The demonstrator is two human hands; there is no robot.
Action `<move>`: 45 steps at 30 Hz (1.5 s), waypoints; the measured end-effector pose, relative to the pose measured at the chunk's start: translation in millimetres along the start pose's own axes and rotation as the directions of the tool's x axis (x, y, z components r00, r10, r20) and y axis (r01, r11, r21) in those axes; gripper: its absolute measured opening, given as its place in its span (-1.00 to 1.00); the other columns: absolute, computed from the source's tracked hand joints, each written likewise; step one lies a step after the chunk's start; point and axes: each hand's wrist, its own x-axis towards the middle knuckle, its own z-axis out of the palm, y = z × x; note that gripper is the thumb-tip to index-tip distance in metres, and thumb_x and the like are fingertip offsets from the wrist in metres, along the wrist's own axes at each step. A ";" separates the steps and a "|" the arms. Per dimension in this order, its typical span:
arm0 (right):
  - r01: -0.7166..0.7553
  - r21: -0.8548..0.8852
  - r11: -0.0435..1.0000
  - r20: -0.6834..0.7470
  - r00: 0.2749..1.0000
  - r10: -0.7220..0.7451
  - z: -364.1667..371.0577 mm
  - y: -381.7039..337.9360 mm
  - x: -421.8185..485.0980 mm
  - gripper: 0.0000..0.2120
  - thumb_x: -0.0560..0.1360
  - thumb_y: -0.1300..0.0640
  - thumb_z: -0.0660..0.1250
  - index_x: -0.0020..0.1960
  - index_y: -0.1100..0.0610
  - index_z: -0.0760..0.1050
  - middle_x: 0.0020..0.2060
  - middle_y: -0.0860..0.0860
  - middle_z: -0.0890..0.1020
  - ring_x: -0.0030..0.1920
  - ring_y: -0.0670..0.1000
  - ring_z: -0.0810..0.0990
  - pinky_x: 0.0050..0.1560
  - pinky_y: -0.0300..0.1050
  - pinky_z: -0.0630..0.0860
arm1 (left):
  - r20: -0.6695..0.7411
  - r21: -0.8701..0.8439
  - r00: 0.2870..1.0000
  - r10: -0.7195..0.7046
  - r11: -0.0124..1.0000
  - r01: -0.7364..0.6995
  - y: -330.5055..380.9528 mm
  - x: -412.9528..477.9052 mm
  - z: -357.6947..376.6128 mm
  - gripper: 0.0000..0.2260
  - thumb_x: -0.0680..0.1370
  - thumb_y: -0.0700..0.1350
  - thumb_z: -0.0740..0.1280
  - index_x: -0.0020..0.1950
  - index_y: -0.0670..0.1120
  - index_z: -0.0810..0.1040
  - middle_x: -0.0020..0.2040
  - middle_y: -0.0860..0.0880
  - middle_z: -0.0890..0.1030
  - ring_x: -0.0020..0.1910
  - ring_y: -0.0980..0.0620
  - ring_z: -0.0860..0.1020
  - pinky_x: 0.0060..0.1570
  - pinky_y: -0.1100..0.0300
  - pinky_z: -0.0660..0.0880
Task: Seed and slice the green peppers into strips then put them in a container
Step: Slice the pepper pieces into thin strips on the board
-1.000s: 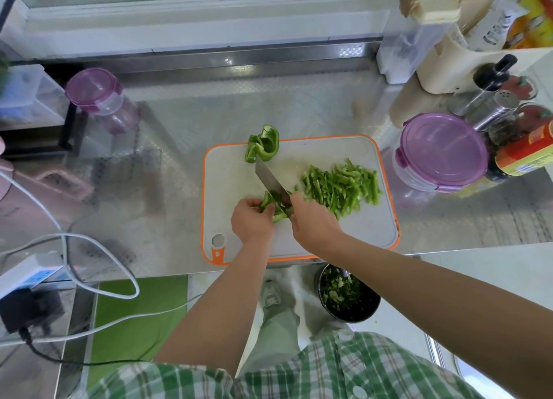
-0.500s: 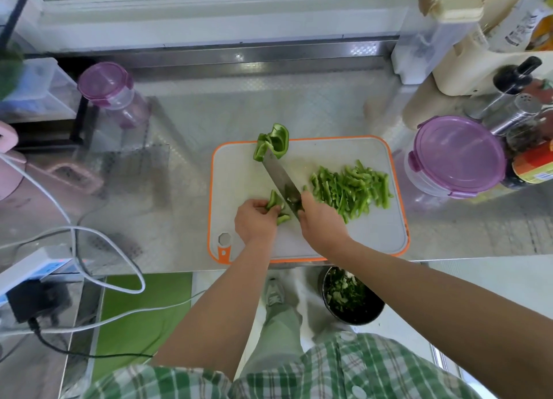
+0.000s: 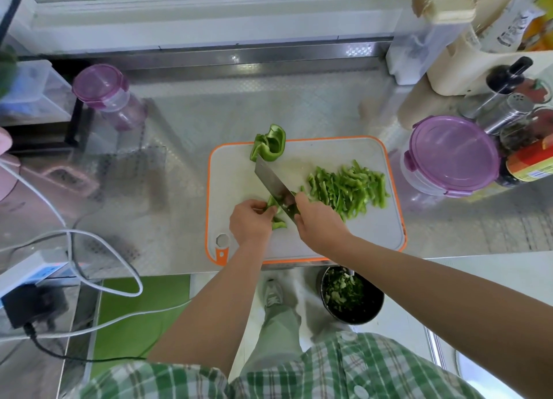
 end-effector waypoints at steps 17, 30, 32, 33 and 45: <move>-0.060 -0.026 0.998 -0.026 0.998 0.059 10.8 -0.9 10.1 -0.78 0.63 0.15 0.09 0.24 0.17 0.21 -0.29 0.08 0.45 -0.30 0.15 0.48 -0.39 -0.07 0.31 | 0.019 0.198 0.987 0.161 0.967 -0.161 -2.8 4.8 -4.4 -0.81 0.45 0.04 0.49 -0.11 -0.02 0.57 -0.15 0.04 0.63 -0.13 0.00 0.57 -0.21 0.13 0.43; -0.076 0.070 0.995 -0.017 0.997 0.077 -2.8 24.2 -5.0 -0.90 0.61 0.16 0.12 0.04 0.17 0.21 -0.41 0.03 0.37 -0.42 0.11 0.38 -0.49 -0.11 0.18 | 0.093 0.345 0.938 0.333 0.873 -0.344 0.7 -2.5 3.5 -0.82 0.47 -0.05 0.48 0.05 -0.01 0.64 -0.03 -0.03 0.62 0.02 -0.08 0.55 -0.05 0.04 0.50; -0.052 0.087 0.995 -0.028 0.998 0.055 -4.7 26.6 -8.2 -0.89 0.61 0.16 0.12 -0.01 0.14 0.17 -0.42 0.02 0.36 -0.45 0.07 0.35 -0.49 -0.11 0.15 | 0.105 0.356 0.930 0.353 0.859 -0.366 1.6 -7.2 8.0 -0.84 0.47 -0.03 0.48 0.01 0.00 0.64 -0.06 -0.01 0.64 0.02 -0.06 0.54 -0.08 0.06 0.49; -0.037 0.089 0.995 -0.030 0.999 0.040 -5.6 25.7 -9.3 -0.89 0.61 0.16 0.12 0.00 0.15 0.18 -0.42 0.02 0.36 -0.46 0.06 0.34 -0.49 -0.12 0.15 | 0.098 0.372 0.930 0.354 0.854 -0.364 2.1 -9.3 10.3 -0.84 0.47 -0.02 0.48 0.01 0.01 0.63 -0.05 -0.01 0.61 0.04 -0.05 0.52 -0.08 0.08 0.47; -0.037 -0.025 0.999 -0.016 0.999 0.037 -9.0 11.3 -7.1 -0.92 0.59 0.20 0.10 0.02 0.12 0.19 -0.32 0.05 0.44 -0.37 0.12 0.41 -0.49 -0.09 0.18 | 0.103 0.339 0.957 0.273 0.894 -0.291 1.1 -4.7 14.7 -0.84 0.44 0.02 0.50 -0.06 -0.02 0.66 -0.05 -0.02 0.63 -0.04 -0.06 0.58 -0.08 0.10 0.46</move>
